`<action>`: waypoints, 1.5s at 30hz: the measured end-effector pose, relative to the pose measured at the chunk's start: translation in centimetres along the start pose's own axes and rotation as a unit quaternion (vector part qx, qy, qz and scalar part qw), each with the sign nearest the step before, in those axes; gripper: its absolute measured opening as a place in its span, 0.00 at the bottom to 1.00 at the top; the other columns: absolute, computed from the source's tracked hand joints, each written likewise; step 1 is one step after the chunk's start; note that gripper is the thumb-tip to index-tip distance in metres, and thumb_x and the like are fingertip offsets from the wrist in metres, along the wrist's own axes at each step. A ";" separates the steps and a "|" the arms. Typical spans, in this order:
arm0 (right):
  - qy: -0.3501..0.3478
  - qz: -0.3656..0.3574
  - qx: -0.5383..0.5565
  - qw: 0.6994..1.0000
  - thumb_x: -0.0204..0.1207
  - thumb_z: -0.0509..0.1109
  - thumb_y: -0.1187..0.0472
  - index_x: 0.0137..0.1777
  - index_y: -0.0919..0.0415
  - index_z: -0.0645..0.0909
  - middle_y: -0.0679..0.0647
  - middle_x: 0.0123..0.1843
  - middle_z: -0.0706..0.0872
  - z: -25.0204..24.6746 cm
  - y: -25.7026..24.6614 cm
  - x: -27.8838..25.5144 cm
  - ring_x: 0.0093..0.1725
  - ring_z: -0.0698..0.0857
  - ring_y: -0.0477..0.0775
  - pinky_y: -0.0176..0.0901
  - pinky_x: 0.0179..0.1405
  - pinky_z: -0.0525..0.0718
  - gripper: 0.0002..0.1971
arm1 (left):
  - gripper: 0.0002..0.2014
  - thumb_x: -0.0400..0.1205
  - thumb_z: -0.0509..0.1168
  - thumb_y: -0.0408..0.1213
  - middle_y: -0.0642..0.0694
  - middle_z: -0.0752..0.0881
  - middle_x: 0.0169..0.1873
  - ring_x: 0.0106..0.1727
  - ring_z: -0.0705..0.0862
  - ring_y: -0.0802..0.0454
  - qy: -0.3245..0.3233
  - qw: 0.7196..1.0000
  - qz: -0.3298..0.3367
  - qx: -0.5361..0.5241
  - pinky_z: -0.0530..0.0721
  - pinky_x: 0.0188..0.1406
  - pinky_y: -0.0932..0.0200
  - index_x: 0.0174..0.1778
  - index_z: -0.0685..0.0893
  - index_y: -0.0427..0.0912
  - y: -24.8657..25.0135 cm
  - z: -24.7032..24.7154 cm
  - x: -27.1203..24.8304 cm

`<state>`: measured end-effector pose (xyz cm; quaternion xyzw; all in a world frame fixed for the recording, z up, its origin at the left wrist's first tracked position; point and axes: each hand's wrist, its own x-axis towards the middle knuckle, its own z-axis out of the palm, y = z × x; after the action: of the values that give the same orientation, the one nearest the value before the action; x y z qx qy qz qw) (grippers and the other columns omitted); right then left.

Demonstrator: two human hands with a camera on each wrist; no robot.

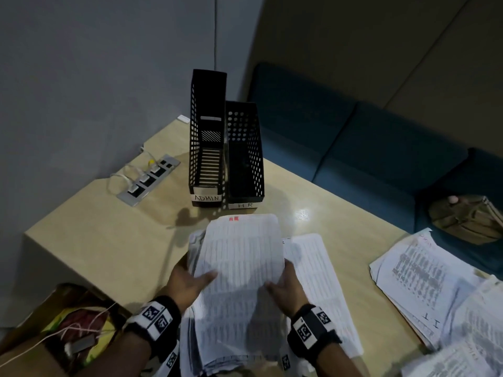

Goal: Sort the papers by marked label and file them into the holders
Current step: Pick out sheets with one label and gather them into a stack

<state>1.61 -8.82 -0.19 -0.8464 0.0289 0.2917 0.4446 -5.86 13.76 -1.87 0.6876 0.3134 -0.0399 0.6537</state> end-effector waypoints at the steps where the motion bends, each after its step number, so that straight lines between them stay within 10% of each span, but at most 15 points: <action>1: 0.023 0.007 0.036 0.999 0.77 0.71 0.60 0.78 0.57 0.57 0.57 0.71 0.75 -0.7 -0.7 0.5 0.71 0.76 0.62 0.59 0.69 0.77 0.34 | 0.25 0.64 0.82 0.44 0.53 0.89 0.49 0.51 0.88 0.52 -0.003 1.000 -0.001 0.003 0.86 0.56 0.46 0.55 0.82 0.56 0.3 0.1 0.0; 4: 0.104 -0.025 0.135 0.985 0.77 0.70 0.53 0.80 0.54 0.53 0.62 0.78 0.68 -2.7 -2.9 1.8 0.74 0.72 0.62 0.56 0.70 0.73 0.37 | 0.28 0.66 0.82 0.43 0.53 0.87 0.53 0.57 0.85 0.52 -0.050 0.996 0.064 0.038 0.85 0.48 0.64 0.60 0.79 0.55 1.7 0.4 -0.1; 7: 0.140 -0.081 0.101 0.982 0.79 0.68 0.54 0.81 0.50 0.48 0.65 0.77 0.69 -3.9 -4.2 2.7 0.73 0.73 0.61 0.51 0.69 0.74 0.37 | 0.36 0.68 0.76 0.46 0.73 0.79 0.63 0.65 0.76 0.73 -0.067 0.981 0.164 0.084 0.73 0.61 0.73 0.68 0.69 0.74 3.7 0.3 0.5; 11: 0.121 -0.175 -0.050 0.976 0.80 0.64 0.69 0.82 0.46 0.48 0.50 0.58 0.78 -4.6 -4.5 2.8 0.55 0.81 0.52 0.42 0.58 0.77 0.38 | 0.42 0.73 0.65 0.26 0.80 0.77 0.61 0.64 0.74 0.80 -0.135 0.961 0.207 0.127 0.72 0.60 0.80 0.60 0.67 0.87 5.6 0.5 2.1; 15: 0.081 -0.188 -0.146 0.968 0.82 0.62 0.65 0.73 0.51 0.70 0.51 0.66 0.72 -4.4 -3.9 3.5 0.59 0.75 0.48 0.46 0.66 0.77 0.21 | 0.34 0.69 0.63 0.27 0.61 0.80 0.66 0.67 0.79 0.64 -0.168 0.955 0.200 0.143 0.79 0.60 0.68 0.61 0.74 0.74 5.4 0.9 2.7; 20: 0.080 -0.172 -0.172 0.966 0.82 0.63 0.55 0.72 0.58 0.71 0.53 0.68 0.70 -2.7 -2.2 3.7 0.62 0.72 0.46 0.31 0.61 0.67 0.20 | 0.41 0.74 0.74 0.35 0.62 0.74 0.70 0.70 0.76 0.60 -0.150 0.973 0.145 0.097 0.78 0.67 0.54 0.69 0.62 0.79 2.9 1.7 1.9; 23: 0.076 -0.169 -0.157 0.970 0.83 0.61 0.56 0.72 0.59 0.71 0.52 0.66 0.73 -2.4 -1.5 3.8 0.60 0.70 0.43 0.25 0.57 0.67 0.19 | 0.45 0.75 0.74 0.36 0.61 0.69 0.70 0.71 0.69 0.59 -0.114 0.986 0.056 0.108 0.73 0.70 0.56 0.81 0.54 0.63 0.5 2.8 1.2; 25: 0.134 -0.121 -0.049 0.982 0.84 0.60 0.57 0.70 0.62 0.73 0.52 0.63 0.76 -3.5 -0.4 4.2 0.62 0.75 0.49 0.19 0.51 0.71 0.17 | 0.33 0.78 0.71 0.33 0.51 0.79 0.67 0.70 0.77 0.49 -0.056 0.990 0.026 0.126 0.75 0.67 0.56 0.78 0.67 0.48 -1.4 2.9 1.4; 28: 0.298 0.075 -0.068 0.949 0.78 0.65 0.45 0.70 0.62 0.75 0.63 0.67 0.78 -6.0 3.7 4.7 0.66 0.77 0.66 0.48 0.63 0.78 0.26 | 0.23 0.80 0.68 0.31 0.40 0.84 0.64 0.67 0.81 0.39 -0.003 0.992 -0.007 0.129 0.77 0.66 0.51 0.73 0.76 0.40 -2.7 1.7 2.5; 31: 0.250 0.243 -0.216 0.912 0.70 0.75 0.44 0.74 0.60 0.65 0.63 0.73 0.69 -6.5 7.6 2.9 0.71 0.70 0.66 0.61 0.63 0.74 0.38 | 0.24 0.82 0.65 0.31 0.41 0.82 0.67 0.69 0.79 0.40 0.023 0.990 -0.014 0.136 0.75 0.69 0.46 0.75 0.73 0.43 -2.9 0.1 3.2; 35: 0.214 0.229 -0.102 0.944 0.68 0.79 0.57 0.76 0.64 0.61 0.66 0.71 0.74 -6.9 9.2 2.4 0.67 0.78 0.69 0.58 0.62 0.80 0.40 | 0.24 0.82 0.62 0.30 0.44 0.81 0.68 0.69 0.78 0.42 0.029 0.990 -0.040 0.129 0.73 0.71 0.45 0.75 0.73 0.48 -3.7 -0.9 3.2; 39: 0.172 0.195 -0.165 0.951 0.76 0.69 0.58 0.63 0.66 0.77 0.65 0.58 0.87 -8.5 8.5 1.9 0.54 0.85 0.65 0.44 0.45 0.80 0.18 | 0.24 0.82 0.63 0.30 0.44 0.82 0.66 0.68 0.79 0.41 0.040 0.991 -0.043 0.124 0.73 0.70 0.46 0.75 0.73 0.47 -3.6 -0.7 3.2; 45: 0.343 0.069 -0.035 0.936 0.74 0.72 0.59 0.56 0.66 0.83 0.62 0.40 0.85 -14.8 4.3 -1.3 0.41 0.84 0.60 0.45 0.41 0.79 0.14 | 0.14 0.82 0.64 0.34 0.42 0.87 0.51 0.47 0.84 0.43 0.058 0.992 -0.056 0.098 0.78 0.51 0.53 0.64 0.81 0.41 -2.3 -0.5 3.0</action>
<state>6.19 -23.10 3.77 -0.9061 0.2271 0.0147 0.3565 -4.79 15.26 -5.18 0.7310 0.3828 -0.0670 0.5609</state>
